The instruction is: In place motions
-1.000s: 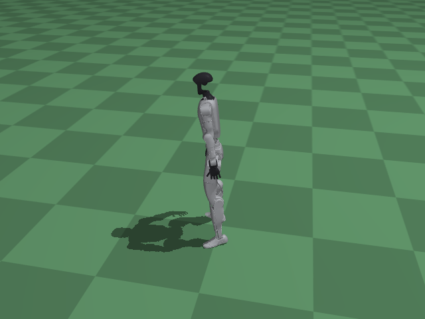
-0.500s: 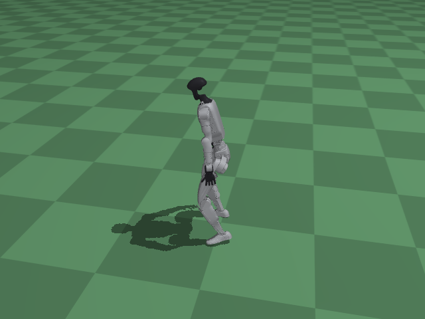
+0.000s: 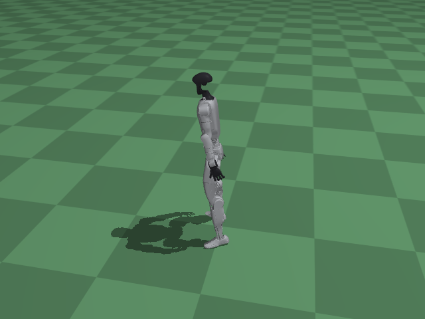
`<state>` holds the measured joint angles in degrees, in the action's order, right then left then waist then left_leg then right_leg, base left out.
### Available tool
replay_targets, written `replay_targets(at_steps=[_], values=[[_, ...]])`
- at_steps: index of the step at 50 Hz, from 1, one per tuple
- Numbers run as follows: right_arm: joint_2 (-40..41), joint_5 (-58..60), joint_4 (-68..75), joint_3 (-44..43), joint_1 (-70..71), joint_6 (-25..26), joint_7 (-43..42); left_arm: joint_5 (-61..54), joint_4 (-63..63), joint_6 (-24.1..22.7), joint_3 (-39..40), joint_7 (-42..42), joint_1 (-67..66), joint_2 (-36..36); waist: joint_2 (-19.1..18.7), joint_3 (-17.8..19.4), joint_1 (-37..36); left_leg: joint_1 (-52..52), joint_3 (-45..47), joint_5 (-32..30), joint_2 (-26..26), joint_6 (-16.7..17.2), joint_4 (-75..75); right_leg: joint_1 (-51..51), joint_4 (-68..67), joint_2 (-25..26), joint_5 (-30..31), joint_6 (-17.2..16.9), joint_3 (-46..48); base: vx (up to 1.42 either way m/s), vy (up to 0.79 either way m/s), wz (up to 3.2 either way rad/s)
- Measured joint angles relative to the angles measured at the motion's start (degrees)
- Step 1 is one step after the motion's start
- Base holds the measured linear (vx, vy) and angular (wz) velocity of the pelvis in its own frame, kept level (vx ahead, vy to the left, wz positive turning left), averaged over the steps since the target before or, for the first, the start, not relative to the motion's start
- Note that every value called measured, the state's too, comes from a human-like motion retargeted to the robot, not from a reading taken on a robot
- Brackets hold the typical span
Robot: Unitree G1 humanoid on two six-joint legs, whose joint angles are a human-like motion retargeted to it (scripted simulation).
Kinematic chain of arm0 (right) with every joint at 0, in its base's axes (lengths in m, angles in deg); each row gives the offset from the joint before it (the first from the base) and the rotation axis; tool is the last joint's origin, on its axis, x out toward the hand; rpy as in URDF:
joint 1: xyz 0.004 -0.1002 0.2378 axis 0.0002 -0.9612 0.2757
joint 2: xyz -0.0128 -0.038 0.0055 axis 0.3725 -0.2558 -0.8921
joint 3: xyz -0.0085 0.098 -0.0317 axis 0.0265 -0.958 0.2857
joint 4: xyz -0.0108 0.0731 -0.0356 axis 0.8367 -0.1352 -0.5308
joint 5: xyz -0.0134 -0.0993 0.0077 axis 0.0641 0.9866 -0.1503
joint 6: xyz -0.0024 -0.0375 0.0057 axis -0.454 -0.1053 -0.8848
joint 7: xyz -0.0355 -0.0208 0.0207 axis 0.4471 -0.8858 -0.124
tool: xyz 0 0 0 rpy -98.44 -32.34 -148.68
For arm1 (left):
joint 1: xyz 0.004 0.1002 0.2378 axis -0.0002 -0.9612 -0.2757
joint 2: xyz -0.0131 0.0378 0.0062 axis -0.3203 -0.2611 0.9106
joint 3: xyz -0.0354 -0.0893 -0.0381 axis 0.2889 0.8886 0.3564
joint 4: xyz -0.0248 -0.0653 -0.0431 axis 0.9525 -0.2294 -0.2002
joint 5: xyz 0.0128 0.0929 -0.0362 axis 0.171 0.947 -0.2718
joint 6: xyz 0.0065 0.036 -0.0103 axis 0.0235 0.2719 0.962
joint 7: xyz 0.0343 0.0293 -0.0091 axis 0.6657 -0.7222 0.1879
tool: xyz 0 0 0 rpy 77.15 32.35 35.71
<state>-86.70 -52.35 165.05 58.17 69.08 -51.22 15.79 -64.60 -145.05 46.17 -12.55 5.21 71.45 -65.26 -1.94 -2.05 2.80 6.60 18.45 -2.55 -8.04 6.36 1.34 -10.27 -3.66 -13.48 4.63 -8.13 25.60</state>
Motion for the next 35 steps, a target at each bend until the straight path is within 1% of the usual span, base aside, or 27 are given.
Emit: replay_targets(at_steps=[3,5,8,10,12,15,17,20,25,30,32,35], values=[[0.16,-1.14,5.56,-1.73,0.55,2.52,-0.36,-6.57,-1.93,-1.22,2.32,9.04,-0.31,3.10,-1.03,0.16,-1.20,-3.13,4.17,-0.41,-0.74,1.22,-1.84,0.91,-1.26,0.26,-0.77,0.31,0.71,0.04,-0.01,-0.22],[-0.14,-2.38,7.03,-1.70,-0.33,2.56,-0.67,-11.05,-2.62,-3.22,4.48,9.94,-1.02,4.85,-2.21,-0.43,-0.02,-3.05,-0.01,-0.86,-0.85,0.88,-1.51,2.32,-0.82,0.83,-0.95,0.41,1.17,0.15,-0.03,0.23],[-0.48,-4.21,7.24,-2.16,-2.07,2.89,-0.98,-12.07,-1.57,-3.90,5.62,4.69,-1.91,6.17,-4.24,-1.52,2.04,-3.99,0.96,-0.73,-1.54,0.68,-1.52,4.51,0.73,2.35,-0.96,0.84,3.01,0.13,-0.04,0.51],[-0.69,-5.37,7.51,-2.79,-2.58,3.02,-1.01,-9.74,-0.20,-3.13,5.69,0.60,-2.58,6.30,-4.60,-1.92,1.88,-4.34,0.45,-1.01,-1.96,0.81,-0.87,5.76,1.61,2.99,-1.00,1.27,3.22,0.09,-0.09,0.07],[-0.52,-6.13,7.63,-3.14,-2.55,3.02,-0.51,-7.44,0.87,-2.74,5.04,-1.61,-3.03,5.46,-4.48,-2.21,1.05,-5.00,1.40,-1.33,-2.42,1.16,-0.45,6.05,1.52,3.38,-1.33,1.85,2.39,0.07,-0.14,-0.29],[-0.13,-6.56,6.61,-3.38,-2.06,2.88,0.92,-6.11,1.71,-3.10,3.68,-1.19,-3.02,3.98,-4.55,-1.99,0.51,-5.44,2.23,-1.98,-3.29,1.15,0.55,6.34,0.99,4.13,-1.98,2.59,1.75,0.01,-0.17,-0.11],[0.19,-6.37,5.08,-3.09,-1.55,2.44,2.06,-6.37,2.29,-2.95,3.59,0.25,-2.55,3.35,-4.59,-1.16,1.01,-5.28,1.64,-2.80,-4.15,1.18,1.74,7.01,1.17,4.80,-2.19,3.08,1.90,-0.06,-0.26,0.16],[0.64,-6.00,3.01,-1.95,-0.07,1.85,4.36,-7.35,3.94,-2.96,4.72,0.92,-1.68,2.88,-4.09,0.16,1.67,-3.80,-0.29,-4.34,-5.40,1.19,4.61,7.53,1.55,5.51,-2.29,3.92,1.88,-0.09,-0.21,0.15],[1.62,-6.59,0.31,-0.11,2.45,0.64,7.49,-10.33,6.99,-3.81,5.48,0.02,-0.70,2.67,-2.35,2.21,0.32,-0.43,-2.04,-8.41,-7.16,2.06,8.55,6.34,1.53,5.95,-2.01,4.64,0.69,-0.16,-0.23,0.01],[1.98,-6.37,-1.39,3.09,4.14,0.41,9.55,-11.25,8.86,-5.06,3.06,0.98,-0.55,2.04,0.10,4.92,-0.31,2.00,-5.02,-11.41,-6.69,1.60,9.81,6.50,2.21,5.67,-1.71,4.75,1.74,-0.17,-0.23,0.30],[1.72,-4.64,-1.99,3.67,4.78,0.76,10.55,-10.03,9.00,-5.56,2.18,2.25,-0.22,1.86,1.11,5.88,-1.51,2.21,-4.90,-10.28,-6.16,1.65,10.16,6.18,2.16,5.14,-1.54,4.78,1.57,-0.20,-0.11,0.03],[0.98,-1.65,-2.68,4.20,5.11,1.19,11.30,-8.03,8.46,-6.40,1.43,4.98,-0.35,2.16,1.86,6.41,-2.66,2.23,-6.02,-4.03,-5.29,3.17,11.82,5.41,1.90,4.39,-1.29,4.80,1.40,-0.13,0.01,-0.01]])
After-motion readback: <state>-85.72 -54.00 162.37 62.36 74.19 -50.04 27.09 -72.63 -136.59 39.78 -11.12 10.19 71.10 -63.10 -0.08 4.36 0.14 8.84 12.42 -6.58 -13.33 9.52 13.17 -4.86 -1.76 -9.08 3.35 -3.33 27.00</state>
